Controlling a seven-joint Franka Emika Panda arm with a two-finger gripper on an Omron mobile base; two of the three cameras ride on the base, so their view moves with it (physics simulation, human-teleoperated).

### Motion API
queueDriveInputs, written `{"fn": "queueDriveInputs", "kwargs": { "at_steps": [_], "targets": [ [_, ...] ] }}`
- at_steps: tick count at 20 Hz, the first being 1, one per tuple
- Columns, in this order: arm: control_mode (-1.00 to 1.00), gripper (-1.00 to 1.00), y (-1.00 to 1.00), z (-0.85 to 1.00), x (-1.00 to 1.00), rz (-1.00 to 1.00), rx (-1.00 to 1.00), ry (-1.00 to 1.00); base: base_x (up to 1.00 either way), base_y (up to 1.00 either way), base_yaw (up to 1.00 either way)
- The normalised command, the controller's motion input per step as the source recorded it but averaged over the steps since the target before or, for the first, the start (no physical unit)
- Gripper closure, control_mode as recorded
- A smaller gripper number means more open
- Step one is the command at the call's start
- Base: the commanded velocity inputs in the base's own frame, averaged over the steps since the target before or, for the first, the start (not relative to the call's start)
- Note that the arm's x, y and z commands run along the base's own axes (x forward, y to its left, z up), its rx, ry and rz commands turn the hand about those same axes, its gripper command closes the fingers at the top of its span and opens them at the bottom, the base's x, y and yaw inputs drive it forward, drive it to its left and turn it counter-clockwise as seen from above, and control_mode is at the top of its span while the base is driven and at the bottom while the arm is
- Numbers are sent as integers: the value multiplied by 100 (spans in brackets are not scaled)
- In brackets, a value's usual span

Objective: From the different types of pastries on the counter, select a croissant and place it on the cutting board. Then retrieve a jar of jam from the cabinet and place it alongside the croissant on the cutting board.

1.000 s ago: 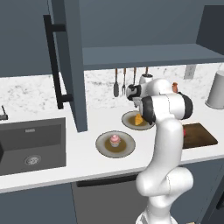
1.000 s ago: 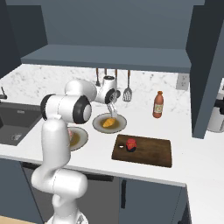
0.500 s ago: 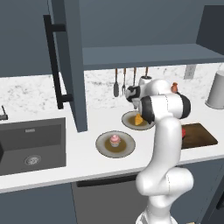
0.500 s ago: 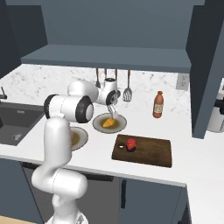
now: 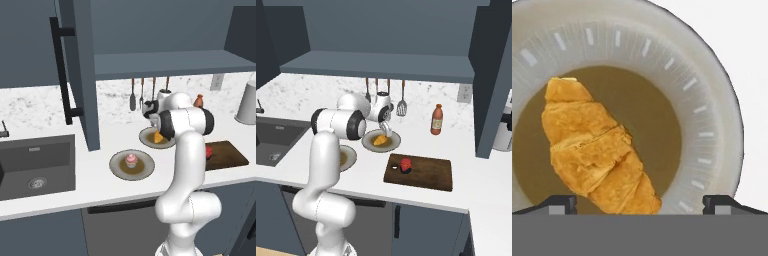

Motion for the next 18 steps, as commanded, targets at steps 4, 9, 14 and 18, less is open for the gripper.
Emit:
{"fn": "queueDriveInputs", "kwargs": {
  "at_steps": [4,9,14,18],
  "targets": [
    [-100,-100,-1,-10,18,11,0,0,0,0,0],
    [-100,-100,-5,-6,9,13,0,0,0,0,0],
    [-100,-100,-3,-6,-1,0,0,5,0,0,0],
    [-100,-100,-7,-8,0,0,0,8,0,0,0]
  ]
}}
